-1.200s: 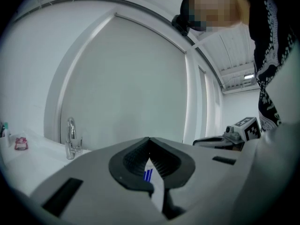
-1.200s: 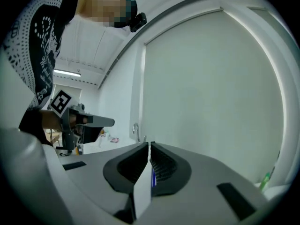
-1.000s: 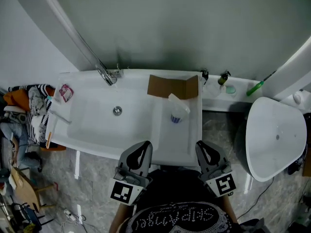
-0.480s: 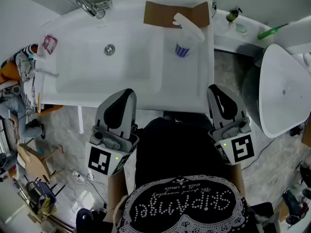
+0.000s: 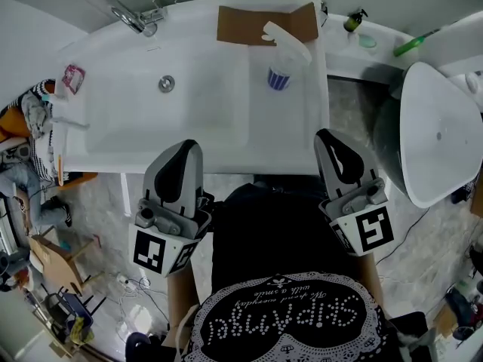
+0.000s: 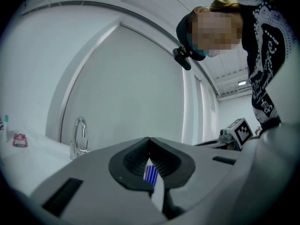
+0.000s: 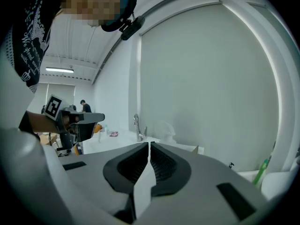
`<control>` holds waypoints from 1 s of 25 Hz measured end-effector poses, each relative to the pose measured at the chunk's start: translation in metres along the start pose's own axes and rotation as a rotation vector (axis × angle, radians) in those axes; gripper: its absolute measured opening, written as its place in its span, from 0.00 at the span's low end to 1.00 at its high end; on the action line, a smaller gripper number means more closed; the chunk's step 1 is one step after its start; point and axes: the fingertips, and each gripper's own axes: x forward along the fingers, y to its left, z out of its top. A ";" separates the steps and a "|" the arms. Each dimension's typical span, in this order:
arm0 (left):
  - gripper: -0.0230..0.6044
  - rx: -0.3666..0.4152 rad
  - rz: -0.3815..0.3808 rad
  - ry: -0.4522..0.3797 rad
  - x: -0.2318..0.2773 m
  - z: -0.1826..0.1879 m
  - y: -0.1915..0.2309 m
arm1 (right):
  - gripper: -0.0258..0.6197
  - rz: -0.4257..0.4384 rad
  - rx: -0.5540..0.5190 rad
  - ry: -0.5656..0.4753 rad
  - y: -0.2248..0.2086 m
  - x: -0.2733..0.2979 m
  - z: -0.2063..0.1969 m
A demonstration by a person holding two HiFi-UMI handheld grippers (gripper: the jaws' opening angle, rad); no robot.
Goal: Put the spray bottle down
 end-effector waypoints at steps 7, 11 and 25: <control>0.04 -0.008 -0.003 -0.004 0.004 0.001 0.001 | 0.08 0.003 -0.035 0.023 0.001 0.001 -0.002; 0.04 -0.009 -0.012 0.004 0.005 -0.001 -0.001 | 0.08 -0.005 -0.030 0.038 -0.001 -0.001 -0.006; 0.04 -0.014 -0.016 0.002 0.005 0.000 -0.004 | 0.08 -0.007 -0.027 0.055 0.001 -0.004 -0.009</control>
